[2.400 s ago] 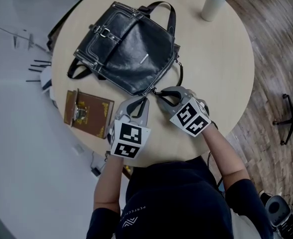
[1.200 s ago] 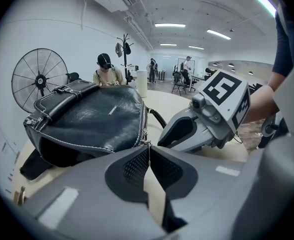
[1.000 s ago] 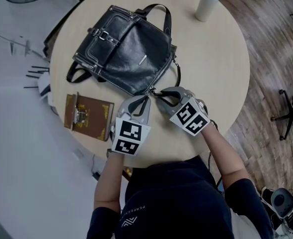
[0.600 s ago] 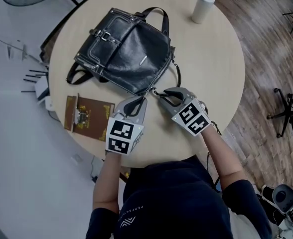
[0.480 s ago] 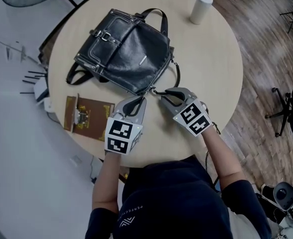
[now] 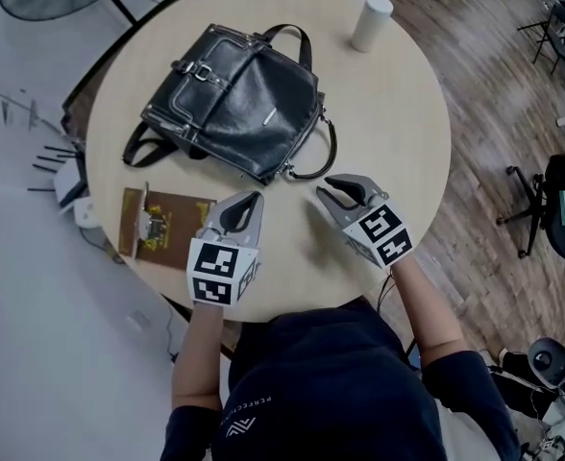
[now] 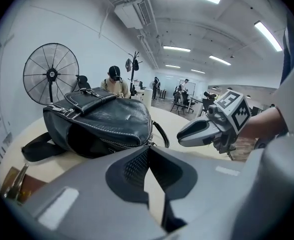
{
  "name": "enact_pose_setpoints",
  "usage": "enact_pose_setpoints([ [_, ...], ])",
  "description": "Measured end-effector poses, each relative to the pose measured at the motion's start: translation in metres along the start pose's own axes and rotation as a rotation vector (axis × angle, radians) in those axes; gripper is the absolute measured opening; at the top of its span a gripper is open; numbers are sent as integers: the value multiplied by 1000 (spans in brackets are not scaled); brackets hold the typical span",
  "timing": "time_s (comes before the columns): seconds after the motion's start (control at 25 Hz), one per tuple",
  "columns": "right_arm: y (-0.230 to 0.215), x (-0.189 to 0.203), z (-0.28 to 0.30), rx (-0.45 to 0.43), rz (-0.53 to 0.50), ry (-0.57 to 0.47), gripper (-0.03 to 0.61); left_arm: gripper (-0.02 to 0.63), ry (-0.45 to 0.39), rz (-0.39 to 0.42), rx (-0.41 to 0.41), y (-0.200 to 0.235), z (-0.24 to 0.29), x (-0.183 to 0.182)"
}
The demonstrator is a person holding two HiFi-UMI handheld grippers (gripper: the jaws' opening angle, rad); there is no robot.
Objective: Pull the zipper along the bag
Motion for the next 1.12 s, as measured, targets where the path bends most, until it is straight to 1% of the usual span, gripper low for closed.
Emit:
enact_pose_setpoints([
  [0.16,4,-9,-12,25,23,-35,69,18,-23,-30,-11,8,-12,2],
  [0.36,14,-24,-30,53,36,-96,26,20,-62,-68,-47,17,-28,6],
  [0.44,16,-27,-34,63,46,-112,24,20,-65,-77,-50,18,-33,8],
  [0.56,21,-28,-39,78,70,-125,3,20,-59,-80,-56,20,-38,11],
  [0.8,28,-29,-46,84,117,-169,3,20,-57,-111,-56,21,-43,15],
  [1.12,29,-26,-50,89,206,-185,2,20,-38,-112,-59,23,-45,19],
])
Point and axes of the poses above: the fingertips, and each gripper's own axes: z forward along the fingers, y to its left, x out of its underside, the point moved 6 cm from there along -z, backward along the fingers, and after that the axes turned 5 degrees about -x, right-handed, at the moved point
